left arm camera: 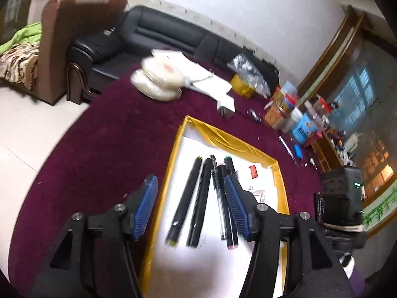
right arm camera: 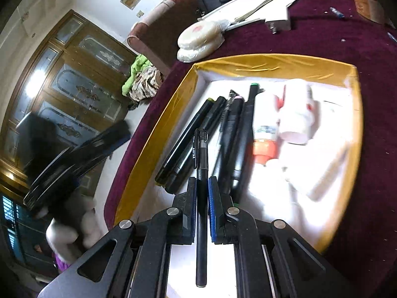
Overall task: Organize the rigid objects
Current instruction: 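Open both grippers to release the markers in the box, then move both grippers back from the box toward the remaining markers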
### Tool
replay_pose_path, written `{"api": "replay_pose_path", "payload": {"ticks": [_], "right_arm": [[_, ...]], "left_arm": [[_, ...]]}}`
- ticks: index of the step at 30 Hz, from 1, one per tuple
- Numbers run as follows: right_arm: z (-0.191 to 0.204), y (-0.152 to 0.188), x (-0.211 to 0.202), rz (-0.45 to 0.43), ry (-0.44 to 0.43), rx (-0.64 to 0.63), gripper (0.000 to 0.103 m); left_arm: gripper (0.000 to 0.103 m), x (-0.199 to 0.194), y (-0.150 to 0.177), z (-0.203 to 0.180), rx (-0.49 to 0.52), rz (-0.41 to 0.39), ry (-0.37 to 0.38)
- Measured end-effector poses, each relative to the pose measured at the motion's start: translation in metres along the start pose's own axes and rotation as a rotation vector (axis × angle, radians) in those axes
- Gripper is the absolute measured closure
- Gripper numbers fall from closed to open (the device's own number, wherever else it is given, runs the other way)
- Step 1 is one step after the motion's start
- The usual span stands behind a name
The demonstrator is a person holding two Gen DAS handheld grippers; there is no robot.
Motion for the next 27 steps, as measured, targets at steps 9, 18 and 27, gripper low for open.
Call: {"api": "replay_pose_path", "payload": {"ticks": [9, 18, 27], "right_arm": [[0.026, 0.004, 0.016, 0.003, 0.088, -0.065, 0.095], [0.019, 0.001, -0.002, -0.061, 0.124, -0.04, 0.091], [-0.018, 0.003, -0.038, -0.157, 0.168, 0.013, 0.079]], "left_arm": [[0.042, -0.044, 0.021, 0.021, -0.093, -0.095, 0.019], [0.037, -0.043, 0.038, 0.023, -0.118, -0.092, 0.021], [0.036, -0.038, 0.053, 0.006, -0.098, -0.068, 0.007]]}}
Point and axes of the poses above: each gripper's, at about its wrist camera, not at the fingertips, and x roughly the way its jaws point, z to its left, y to its underside, the point moved 7 cm from there along x, roughly the way its jaws point, and after that the axes turned 13 degrees about y, right-handed, at the moved point
